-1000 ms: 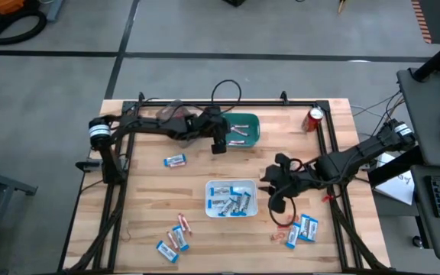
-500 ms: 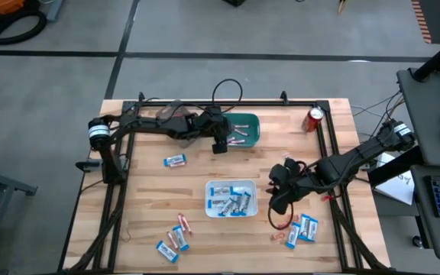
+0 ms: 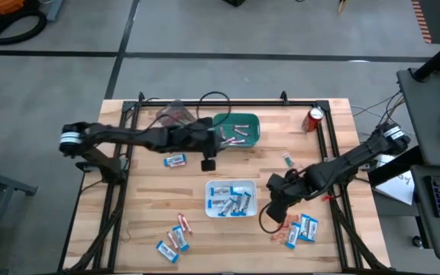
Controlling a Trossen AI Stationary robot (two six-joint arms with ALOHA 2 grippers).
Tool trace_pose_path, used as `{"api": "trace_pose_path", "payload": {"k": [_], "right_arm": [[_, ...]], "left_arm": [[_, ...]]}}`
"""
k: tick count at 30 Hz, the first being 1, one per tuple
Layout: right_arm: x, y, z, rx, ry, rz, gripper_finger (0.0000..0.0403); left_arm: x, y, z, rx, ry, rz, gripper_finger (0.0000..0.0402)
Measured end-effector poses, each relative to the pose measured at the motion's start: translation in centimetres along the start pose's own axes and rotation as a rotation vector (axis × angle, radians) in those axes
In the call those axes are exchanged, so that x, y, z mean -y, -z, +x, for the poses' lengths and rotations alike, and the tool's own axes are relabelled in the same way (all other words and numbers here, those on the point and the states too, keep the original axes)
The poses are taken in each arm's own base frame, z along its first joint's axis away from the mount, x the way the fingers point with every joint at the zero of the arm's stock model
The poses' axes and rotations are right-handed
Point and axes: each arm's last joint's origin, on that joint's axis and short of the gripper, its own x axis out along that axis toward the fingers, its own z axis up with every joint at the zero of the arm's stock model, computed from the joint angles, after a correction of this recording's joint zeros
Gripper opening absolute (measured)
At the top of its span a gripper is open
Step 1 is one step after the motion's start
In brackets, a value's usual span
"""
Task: Sort candy
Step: Put the orange gummy into the black bin
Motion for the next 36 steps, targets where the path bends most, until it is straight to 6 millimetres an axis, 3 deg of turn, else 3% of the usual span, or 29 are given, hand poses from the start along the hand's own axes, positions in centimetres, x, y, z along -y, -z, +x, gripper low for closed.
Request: {"api": "trace_pose_path", "payload": {"k": [6,13,16,23,36], "right_arm": [[-0.7,0.9,2.7,-0.196,0.022,-0.024,0.0125],[-0.6,2.6,5.0,-0.334,0.174,0.058,0.0125],[-0.3,3.3,5.5,-0.376,0.243,0.045,0.0125],[-0.6,4.6,7.0,-0.433,0.258,-0.222,0.0125],[-0.4,4.5,9.9,-0.387,0.346,-0.325,0.0116]], "left_arm": [[2.5,-0.1,-3.7,0.127,0.060,-0.063,0.0098],[4.1,0.6,-5.9,0.231,0.108,-0.088,0.0097],[4.3,1.1,-6.0,0.228,0.113,-0.107,0.0097],[4.6,2.0,-5.7,0.203,0.120,-0.125,0.0097],[4.6,1.8,-5.8,0.213,0.125,-0.129,0.0097]]}}
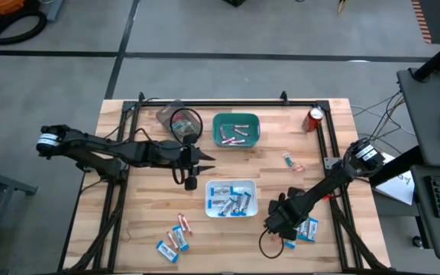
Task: Sort candy
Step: Put the orange gummy into the black bin
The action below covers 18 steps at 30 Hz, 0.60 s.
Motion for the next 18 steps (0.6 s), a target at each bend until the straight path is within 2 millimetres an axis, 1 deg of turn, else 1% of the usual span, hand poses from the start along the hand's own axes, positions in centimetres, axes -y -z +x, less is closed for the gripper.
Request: {"api": "trace_pose_path", "payload": {"k": [4,10,14,18], "right_arm": [[-0.1,-0.2,0.7,0.000,0.015,-0.015,0.0087],[0.2,-0.3,0.9,0.006,0.037,-0.044,0.0019],[0.6,-0.2,0.5,0.016,0.053,-0.046,0.0015],[1.3,0.2,-0.6,0.014,0.060,-0.038,0.0013]], "left_arm": [[0.0,0.0,0.0,0.001,0.000,-0.001,0.0097],[0.1,0.0,0.0,0.003,0.004,-0.007,0.0097],[0.5,-0.1,-0.2,0.008,0.018,-0.002,0.0097],[0.9,-0.6,-1.3,0.026,0.037,-0.015,0.0097]]}}
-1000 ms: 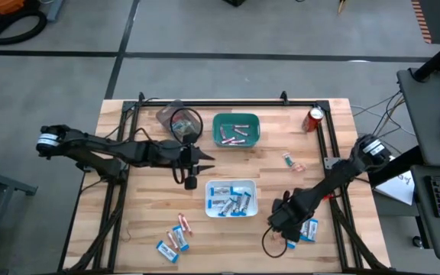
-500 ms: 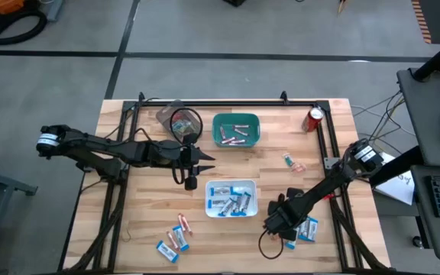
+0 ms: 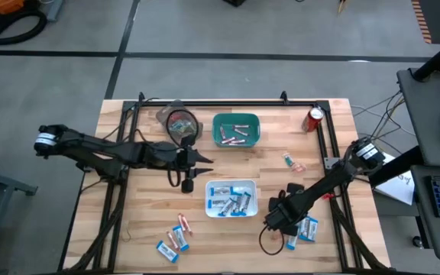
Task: Sort candy
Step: Put the orange gummy into the black bin
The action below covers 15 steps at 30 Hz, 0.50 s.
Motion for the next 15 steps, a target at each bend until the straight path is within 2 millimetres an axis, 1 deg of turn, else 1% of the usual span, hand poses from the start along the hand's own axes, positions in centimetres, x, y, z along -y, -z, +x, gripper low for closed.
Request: {"api": "trace_pose_path", "payload": {"k": [3,7,11,15], "right_arm": [[0.8,0.4,-1.4,0.036,-0.007,0.012,0.0013],[2.2,0.6,-3.7,0.195,0.012,0.044,0.0013],[4.2,0.3,-6.1,0.435,0.091,0.091,0.0013],[6.4,-0.8,-8.6,0.654,0.092,0.109,0.0013]], "left_arm": [[0.3,-0.1,-1.0,-0.020,0.018,-0.023,0.0097],[0.6,0.0,-2.6,-0.064,0.036,-0.088,0.0097],[0.7,1.2,-4.2,-0.213,0.039,-0.156,0.0097],[0.6,2.8,-5.6,-0.407,-0.001,-0.263,0.0097]]}}
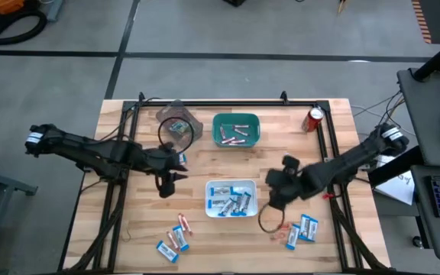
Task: Sort candy
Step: Put the orange gummy into the black bin
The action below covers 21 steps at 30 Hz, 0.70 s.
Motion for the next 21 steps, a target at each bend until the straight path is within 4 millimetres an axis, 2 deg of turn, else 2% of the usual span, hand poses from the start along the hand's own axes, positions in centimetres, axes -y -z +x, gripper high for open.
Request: {"api": "trace_pose_path", "payload": {"k": [4,11,15,21], "right_arm": [[2.1,-3.3,-0.4,0.213,-0.033,0.002,0.0013],[5.6,-10.3,0.5,0.633,-0.146,-0.023,0.0013],[7.8,-13.1,2.3,0.810,-0.193,0.024,0.0013],[10.1,-15.5,6.3,0.946,-0.124,0.122,0.0013]], "left_arm": [[-0.5,1.4,-0.1,-0.130,-0.051,-0.087,0.0098],[-0.3,3.1,0.2,-0.232,-0.082,-0.146,0.0098],[0.7,3.6,-0.3,-0.240,-0.054,-0.140,0.0098],[2.1,4.2,-1.3,-0.185,-0.058,-0.126,0.0097]]}}
